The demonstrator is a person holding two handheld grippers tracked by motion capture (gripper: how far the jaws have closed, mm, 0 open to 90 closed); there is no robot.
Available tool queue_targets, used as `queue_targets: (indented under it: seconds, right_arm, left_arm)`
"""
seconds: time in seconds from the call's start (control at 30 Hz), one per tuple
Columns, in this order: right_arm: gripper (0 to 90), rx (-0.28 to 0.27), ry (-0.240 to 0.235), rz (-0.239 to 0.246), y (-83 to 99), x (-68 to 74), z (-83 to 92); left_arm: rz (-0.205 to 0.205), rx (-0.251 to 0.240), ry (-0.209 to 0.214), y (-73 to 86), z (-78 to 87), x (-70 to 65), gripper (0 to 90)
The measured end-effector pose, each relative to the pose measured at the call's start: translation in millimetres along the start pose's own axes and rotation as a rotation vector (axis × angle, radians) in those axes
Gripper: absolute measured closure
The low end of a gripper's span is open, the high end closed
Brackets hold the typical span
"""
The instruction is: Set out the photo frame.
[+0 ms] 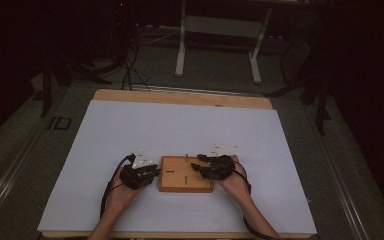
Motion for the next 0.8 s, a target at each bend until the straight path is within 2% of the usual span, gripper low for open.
queue_targets:
  seconds: [0.17,0.27,0.37,0.43,0.8]
  right_arm:
    - [55.3,-0.004,0.016,-0.011,8.3,-5.5,11.1]
    - [55.3,-0.007,0.032,-0.023,13.7,-9.5,18.6]
    - [55.4,-0.008,0.045,-0.037,20.0,-12.4,27.0]
    - [55.5,-0.004,0.055,-0.029,24.9,-13.2,31.7]
    - [55.8,-0.006,0.087,-0.078,41.7,-23.5,49.1]
  left_arm:
    - [-0.012,-0.027,0.012,-6.4,3.0,-2.4,72.6]
    - [-0.004,-0.050,0.023,-12.2,3.3,-2.7,72.6]
    - [-0.017,-0.051,0.035,-17.6,0.9,-4.6,72.2]
    - [-0.027,-0.050,0.040,-21.3,-1.4,-5.9,72.1]
    - [-0.001,-0.044,0.089,-37.9,-15.6,-5.2,70.0]
Point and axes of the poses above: each handheld gripper's, and its own axes: z roughly backward along the jaws, y roughly out of its underside, x roughly to its left, the point moved 7 cm from there along -z, roughly forward along the jaws, and after that the axes turned 7 degrees about y, right-handed, at the moved point
